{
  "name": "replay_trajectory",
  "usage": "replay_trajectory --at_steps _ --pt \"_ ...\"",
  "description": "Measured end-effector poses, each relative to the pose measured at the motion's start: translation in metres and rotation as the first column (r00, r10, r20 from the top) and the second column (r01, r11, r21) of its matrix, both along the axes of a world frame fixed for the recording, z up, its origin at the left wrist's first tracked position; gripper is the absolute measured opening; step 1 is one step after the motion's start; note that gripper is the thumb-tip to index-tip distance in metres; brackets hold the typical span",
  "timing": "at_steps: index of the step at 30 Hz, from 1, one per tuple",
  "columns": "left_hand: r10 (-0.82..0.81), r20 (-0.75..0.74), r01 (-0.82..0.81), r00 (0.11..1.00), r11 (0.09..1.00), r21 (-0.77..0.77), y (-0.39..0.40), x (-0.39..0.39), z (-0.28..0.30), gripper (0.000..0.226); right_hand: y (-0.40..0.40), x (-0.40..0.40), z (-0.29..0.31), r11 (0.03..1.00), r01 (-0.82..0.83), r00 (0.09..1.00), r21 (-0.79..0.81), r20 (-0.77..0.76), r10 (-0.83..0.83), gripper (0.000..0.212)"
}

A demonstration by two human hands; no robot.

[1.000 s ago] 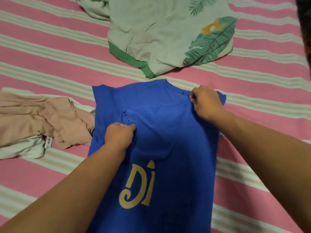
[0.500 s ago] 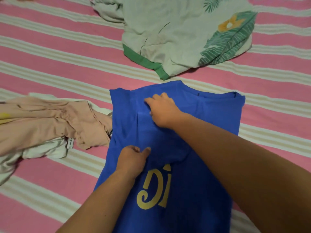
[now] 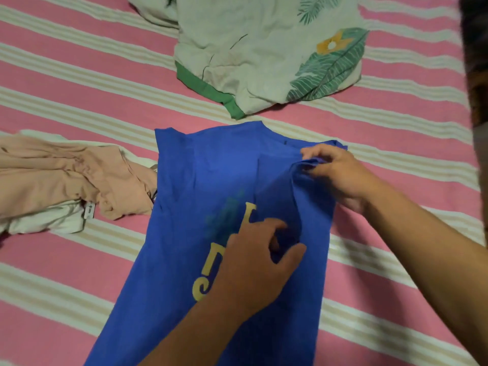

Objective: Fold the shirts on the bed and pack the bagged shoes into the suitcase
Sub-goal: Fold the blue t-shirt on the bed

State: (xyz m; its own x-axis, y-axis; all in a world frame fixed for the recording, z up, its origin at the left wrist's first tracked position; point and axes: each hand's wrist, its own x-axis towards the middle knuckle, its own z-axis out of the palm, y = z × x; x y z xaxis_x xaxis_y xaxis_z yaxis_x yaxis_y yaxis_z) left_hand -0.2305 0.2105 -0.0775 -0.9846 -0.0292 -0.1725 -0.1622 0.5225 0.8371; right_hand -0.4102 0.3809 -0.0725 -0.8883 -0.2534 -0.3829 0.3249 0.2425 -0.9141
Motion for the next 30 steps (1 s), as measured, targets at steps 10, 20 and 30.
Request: replay_trajectory --at_steps 10,20,30 --pt "0.095 0.103 -0.045 0.990 0.911 -0.410 0.003 0.002 -0.064 0.027 0.036 0.019 -0.068 0.930 0.229 0.956 0.288 0.115 -0.271 0.053" --pt "0.026 0.047 0.004 0.999 0.836 -0.549 -0.001 0.010 -0.079 0.018 0.026 0.041 -0.052 0.877 0.467 0.881 0.114 0.025 -0.472 0.033" --pt "-0.047 0.112 0.095 0.993 0.876 -0.473 -0.013 0.006 -0.086 0.012 0.018 0.092 -0.074 0.795 0.408 0.815 0.449 0.213 -0.539 0.011"
